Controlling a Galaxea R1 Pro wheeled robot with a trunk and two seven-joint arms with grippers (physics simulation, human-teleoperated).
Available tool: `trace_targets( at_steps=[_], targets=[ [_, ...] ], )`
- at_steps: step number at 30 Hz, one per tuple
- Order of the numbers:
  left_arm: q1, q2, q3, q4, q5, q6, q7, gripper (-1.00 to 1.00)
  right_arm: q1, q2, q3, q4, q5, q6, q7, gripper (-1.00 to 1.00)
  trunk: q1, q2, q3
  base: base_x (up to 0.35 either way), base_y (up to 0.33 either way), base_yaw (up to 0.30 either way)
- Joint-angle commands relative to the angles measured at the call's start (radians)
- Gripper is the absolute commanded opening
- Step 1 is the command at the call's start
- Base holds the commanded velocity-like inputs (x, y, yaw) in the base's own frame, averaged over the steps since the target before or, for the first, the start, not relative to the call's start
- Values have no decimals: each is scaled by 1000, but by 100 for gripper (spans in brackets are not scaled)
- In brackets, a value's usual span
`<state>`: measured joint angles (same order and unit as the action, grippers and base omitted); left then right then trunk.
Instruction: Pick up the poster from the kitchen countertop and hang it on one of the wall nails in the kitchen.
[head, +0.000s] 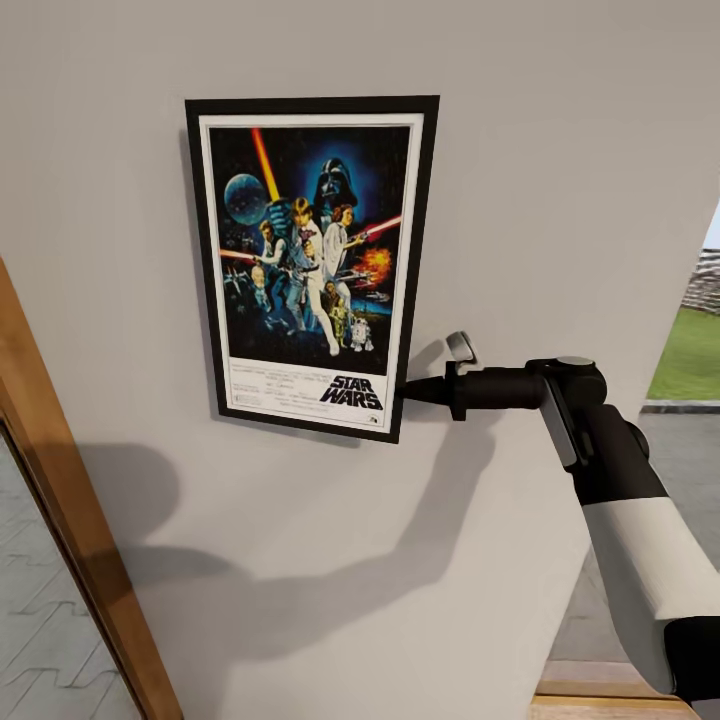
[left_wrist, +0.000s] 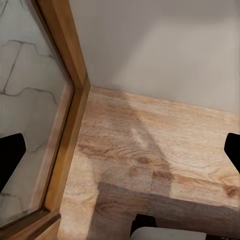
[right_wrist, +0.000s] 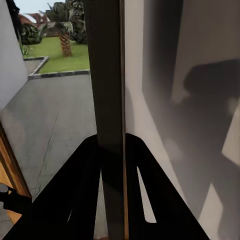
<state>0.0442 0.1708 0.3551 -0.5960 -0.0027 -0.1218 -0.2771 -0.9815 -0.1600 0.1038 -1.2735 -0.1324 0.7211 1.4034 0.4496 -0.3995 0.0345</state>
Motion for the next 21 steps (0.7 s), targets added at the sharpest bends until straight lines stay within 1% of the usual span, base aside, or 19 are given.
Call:
trace_targets(
  at_steps=[1,8,21],
  targets=[
    [0,-1,4,-1,0,-1,-7,100,0,-1,2,0,-7,11,-1,-100,0,-1,0,0,-24,0],
    [0,-1,4,-1,0,-1,-7,100,0,-1,2,0,-7,11,-1,-100,0,-1,0,0,-85,0],
    [0,-1,4,-1,0,-1,-7,100,0,-1,2,0,-7,11,-1,-100,0,-1,0,0,-10,0]
  ],
)
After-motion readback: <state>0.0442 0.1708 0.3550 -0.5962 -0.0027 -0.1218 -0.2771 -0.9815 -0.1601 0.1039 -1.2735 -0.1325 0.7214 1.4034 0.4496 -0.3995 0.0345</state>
